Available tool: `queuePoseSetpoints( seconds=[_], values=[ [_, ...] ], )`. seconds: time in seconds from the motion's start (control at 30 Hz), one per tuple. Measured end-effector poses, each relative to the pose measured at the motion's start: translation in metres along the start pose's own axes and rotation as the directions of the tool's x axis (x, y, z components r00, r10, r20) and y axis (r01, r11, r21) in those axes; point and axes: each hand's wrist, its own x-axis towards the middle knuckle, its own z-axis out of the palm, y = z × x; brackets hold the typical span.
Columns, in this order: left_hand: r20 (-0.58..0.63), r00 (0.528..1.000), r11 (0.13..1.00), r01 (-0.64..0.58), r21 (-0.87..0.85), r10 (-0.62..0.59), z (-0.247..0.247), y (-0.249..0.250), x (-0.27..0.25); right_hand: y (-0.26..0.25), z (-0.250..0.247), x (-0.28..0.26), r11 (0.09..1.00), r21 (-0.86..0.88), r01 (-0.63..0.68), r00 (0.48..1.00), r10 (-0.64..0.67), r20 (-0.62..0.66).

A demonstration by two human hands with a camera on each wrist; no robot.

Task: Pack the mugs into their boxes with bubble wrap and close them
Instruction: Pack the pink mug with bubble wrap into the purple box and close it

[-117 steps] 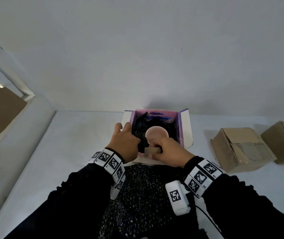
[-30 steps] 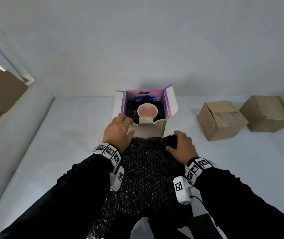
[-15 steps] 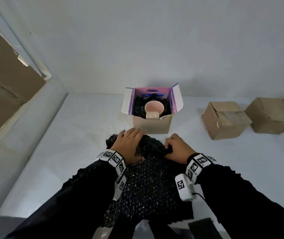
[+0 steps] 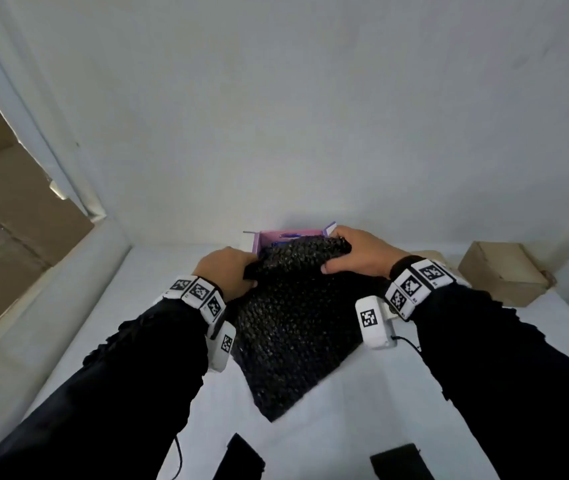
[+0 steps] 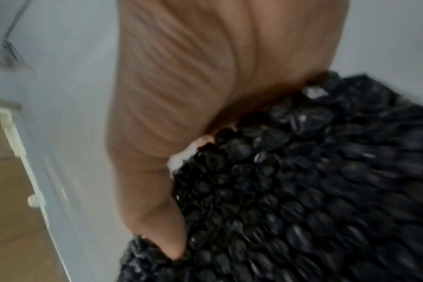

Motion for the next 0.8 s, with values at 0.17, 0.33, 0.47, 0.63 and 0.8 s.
queuePoseSetpoints(
  seconds=[0.17,0.33,0.47,0.63,0.8],
  values=[
    [-0.205,0.974,0.995,0.088,-0.051,-0.097,-0.052,-0.01,0.018,-0.024,-0.038,0.013,0.995,-0.092,0.036,0.988,-0.05,-0.148],
    [-0.292,0.933,0.975,0.222,0.003,-0.212,-0.088,-0.01,0.034,-0.037,-0.059,0.031,0.985,-0.165,0.042,0.89,-0.113,-0.443],
    [-0.585,0.779,0.959,0.077,-0.272,-0.228,-0.102,-0.006,0.039,-0.045,-0.067,0.043,0.983,-0.157,0.095,0.685,-0.179,-0.706],
    [-0.778,0.611,0.931,-0.18,-0.318,-0.148,-0.093,-0.003,0.05,-0.045,-0.063,0.052,0.913,-0.352,0.208,0.408,-0.408,-0.817],
    [-0.718,0.694,0.947,-0.2,-0.252,-0.045,-0.034,-0.003,0.064,-0.013,-0.026,0.067,0.844,-0.52,0.135,0.674,-0.463,-0.576]
  ],
)
